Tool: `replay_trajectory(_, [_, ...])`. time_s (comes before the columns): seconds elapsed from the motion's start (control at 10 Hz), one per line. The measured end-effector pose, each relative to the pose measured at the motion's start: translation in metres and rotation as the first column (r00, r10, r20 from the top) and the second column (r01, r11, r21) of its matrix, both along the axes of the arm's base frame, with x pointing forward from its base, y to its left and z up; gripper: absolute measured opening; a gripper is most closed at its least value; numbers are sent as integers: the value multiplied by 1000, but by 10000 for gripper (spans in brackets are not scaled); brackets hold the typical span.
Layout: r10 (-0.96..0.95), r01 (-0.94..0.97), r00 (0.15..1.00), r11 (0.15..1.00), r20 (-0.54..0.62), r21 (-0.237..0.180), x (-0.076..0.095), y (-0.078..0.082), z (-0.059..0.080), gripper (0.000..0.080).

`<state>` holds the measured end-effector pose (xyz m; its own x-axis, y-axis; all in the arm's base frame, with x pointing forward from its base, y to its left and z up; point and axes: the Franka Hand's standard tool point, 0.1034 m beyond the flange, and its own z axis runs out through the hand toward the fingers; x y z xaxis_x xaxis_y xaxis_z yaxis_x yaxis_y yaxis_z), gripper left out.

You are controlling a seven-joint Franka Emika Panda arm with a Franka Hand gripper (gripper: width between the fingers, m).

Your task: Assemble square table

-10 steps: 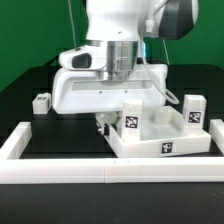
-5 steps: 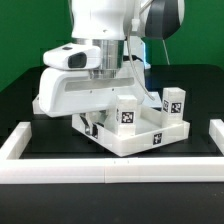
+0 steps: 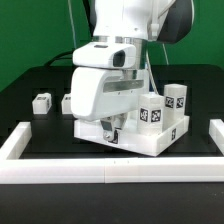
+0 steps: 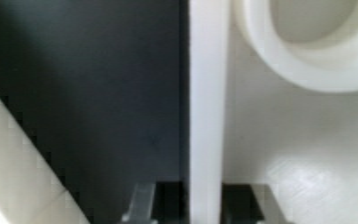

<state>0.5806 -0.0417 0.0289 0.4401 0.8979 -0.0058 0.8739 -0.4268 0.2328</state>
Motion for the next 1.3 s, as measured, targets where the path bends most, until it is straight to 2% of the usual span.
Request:
replay_trajectory(0.1, [67, -67, 998, 998, 3, -17, 2, 3, 0, 70])
replay_trajectory(0.2, [174, -173, 984, 984, 35, -41, 8, 16, 0, 72])
replay_trajectory(0.3, [349, -344, 936, 934, 39, -92, 13, 23, 1, 72])
replay_trajectory(0.4, [433, -427, 900, 896, 35, -123, 15, 23, 2, 80])
replay_trajectory(0.6, [485, -478, 874, 867, 17, -139, 14, 22, 2, 81])
replay_trajectory(0.7, [560, -552, 828, 818, 10, -162, 16, 28, 4, 81])
replay_trajectory(0.8, [655, -641, 756, 743, 8, -192, 19, 40, 7, 81])
replay_trajectory(0.9, [777, -758, 629, 608, -18, -236, 25, 54, 10, 81])
replay_trajectory(1.0, [827, -804, 561, 538, -25, -253, 23, 62, 9, 80])
replay_trajectory(1.2, [853, -834, 519, 489, -61, -257, 21, 56, 7, 80])
replay_trajectory(1.3, [880, -860, 470, 439, -70, -262, 18, 64, 6, 80])
